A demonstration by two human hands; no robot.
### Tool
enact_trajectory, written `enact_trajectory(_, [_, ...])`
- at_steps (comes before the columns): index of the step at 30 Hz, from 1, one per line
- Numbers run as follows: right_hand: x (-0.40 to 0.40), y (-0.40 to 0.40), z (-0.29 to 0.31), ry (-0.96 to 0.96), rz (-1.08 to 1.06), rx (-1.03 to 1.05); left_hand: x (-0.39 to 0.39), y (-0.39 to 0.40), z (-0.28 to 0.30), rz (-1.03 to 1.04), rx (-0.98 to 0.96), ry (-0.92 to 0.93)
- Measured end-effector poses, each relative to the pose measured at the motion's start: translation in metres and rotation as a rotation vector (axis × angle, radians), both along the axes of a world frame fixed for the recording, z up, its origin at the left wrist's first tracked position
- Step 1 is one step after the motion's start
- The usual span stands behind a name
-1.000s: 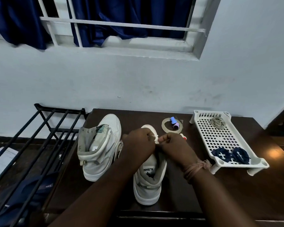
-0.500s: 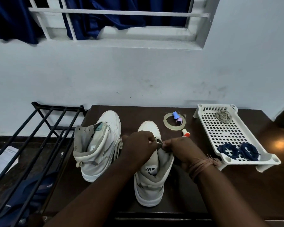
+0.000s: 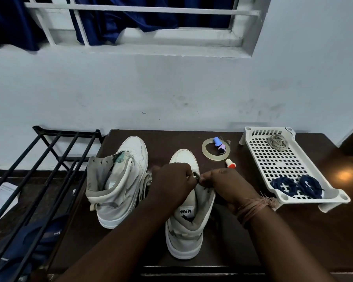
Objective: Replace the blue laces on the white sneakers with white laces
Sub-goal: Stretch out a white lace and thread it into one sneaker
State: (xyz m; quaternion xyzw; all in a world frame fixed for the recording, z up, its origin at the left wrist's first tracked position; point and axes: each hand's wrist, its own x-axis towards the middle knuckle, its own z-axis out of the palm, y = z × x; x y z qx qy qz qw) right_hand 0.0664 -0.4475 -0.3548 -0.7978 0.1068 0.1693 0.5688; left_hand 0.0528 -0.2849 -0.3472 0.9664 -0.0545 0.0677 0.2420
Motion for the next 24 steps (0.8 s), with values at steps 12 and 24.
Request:
enact_trajectory(12, [-0.003, -0.001, 0.004, -0.021, 0.019, 0.035, 0.006, 0.000, -0.003, -0.118, 0.204, -0.003])
enact_trajectory(24, [-0.010, 0.010, 0.008, -0.045, -0.070, 0.010, 0.003, 0.006, 0.004, 0.077, -0.003, 0.060])
